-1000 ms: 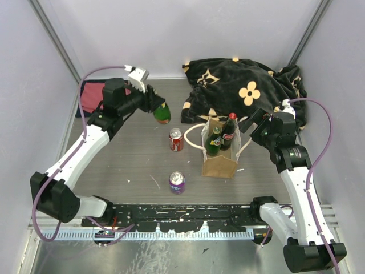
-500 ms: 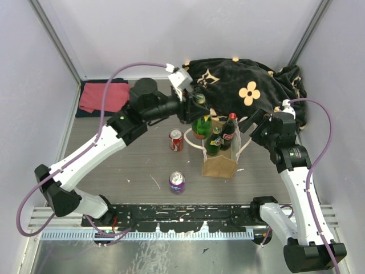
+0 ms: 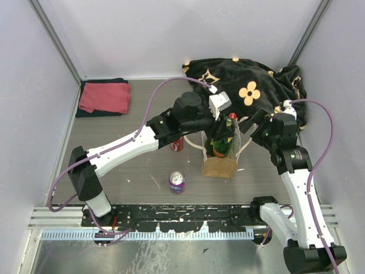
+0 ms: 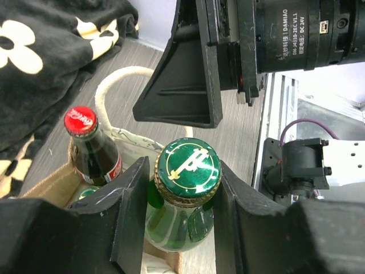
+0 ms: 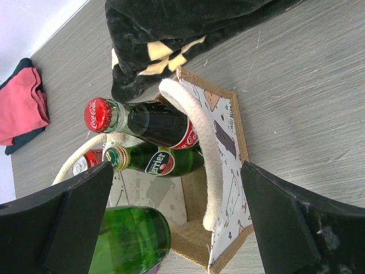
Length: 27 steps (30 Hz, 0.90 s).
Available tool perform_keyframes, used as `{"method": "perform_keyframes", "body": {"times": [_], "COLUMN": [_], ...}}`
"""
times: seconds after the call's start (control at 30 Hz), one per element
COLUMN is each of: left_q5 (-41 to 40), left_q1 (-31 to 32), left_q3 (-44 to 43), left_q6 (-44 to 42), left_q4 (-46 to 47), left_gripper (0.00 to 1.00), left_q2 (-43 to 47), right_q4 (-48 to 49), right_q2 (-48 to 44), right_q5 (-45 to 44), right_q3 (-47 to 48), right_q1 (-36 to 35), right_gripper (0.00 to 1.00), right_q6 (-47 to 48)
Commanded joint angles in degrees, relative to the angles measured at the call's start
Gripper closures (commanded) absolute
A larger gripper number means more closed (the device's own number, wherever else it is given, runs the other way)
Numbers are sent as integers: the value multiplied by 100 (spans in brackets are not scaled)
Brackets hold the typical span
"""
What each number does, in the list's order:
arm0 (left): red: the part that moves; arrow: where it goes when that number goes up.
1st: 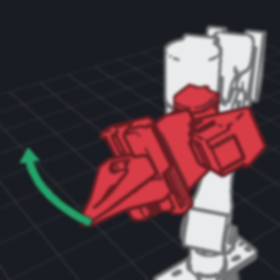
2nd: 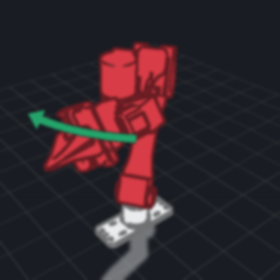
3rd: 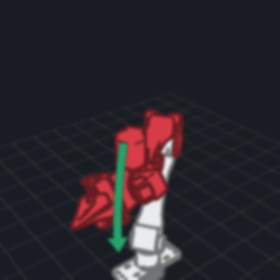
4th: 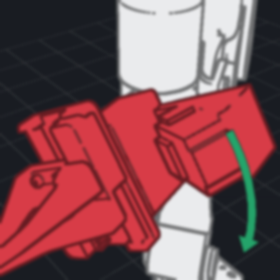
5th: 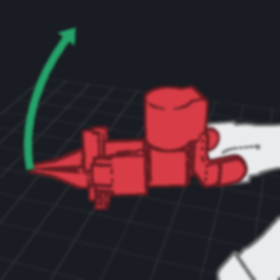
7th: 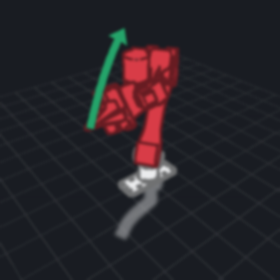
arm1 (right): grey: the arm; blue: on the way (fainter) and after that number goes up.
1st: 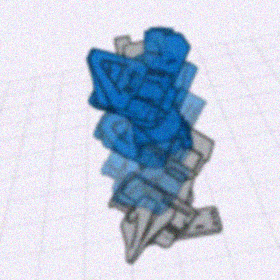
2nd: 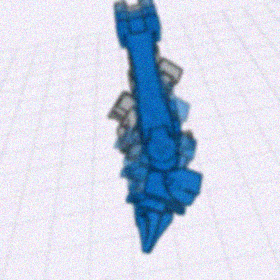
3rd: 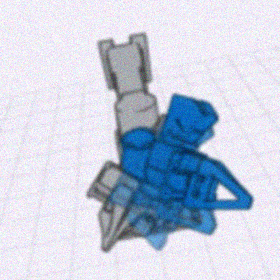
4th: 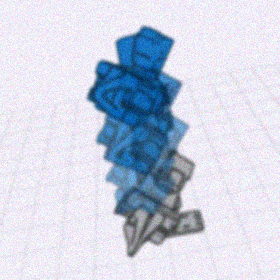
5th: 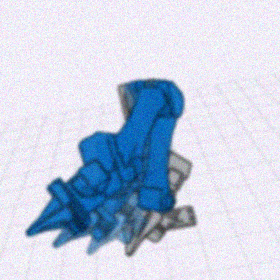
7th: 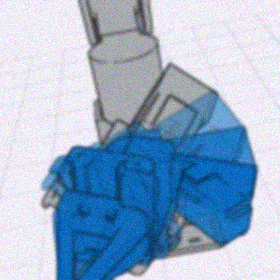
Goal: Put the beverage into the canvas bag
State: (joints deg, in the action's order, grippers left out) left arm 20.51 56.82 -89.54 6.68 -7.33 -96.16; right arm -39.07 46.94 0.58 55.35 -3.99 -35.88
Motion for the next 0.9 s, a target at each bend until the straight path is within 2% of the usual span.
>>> {"method": "perform_keyframes", "body": {"times": [0.0, 0.17, 0.53, 0.87], "left_q5": [-79, -132, -223, -218], "left_q1": [69, 112, 111, 53], "left_q3": [-474, -507, -1262, -1421], "left_q6": [-94, -139, -64, 35], "left_q4": [1088, 1189, 1190, 1137], "left_gripper": [100, 100, 100, 100], "left_q2": [5, -263, -910, -903], "right_q4": [104, 92, 197, 251], "right_q2": [-132, -172, -71, -119], "right_q5": [-39, -58, -66, -109], "right_q3": [137, 115, 37, -92], "right_q1": [17, 21, 18, 19], "right_gripper": [0, 0, 0, 0], "right_q6": [175, 242, 384, 392]}}
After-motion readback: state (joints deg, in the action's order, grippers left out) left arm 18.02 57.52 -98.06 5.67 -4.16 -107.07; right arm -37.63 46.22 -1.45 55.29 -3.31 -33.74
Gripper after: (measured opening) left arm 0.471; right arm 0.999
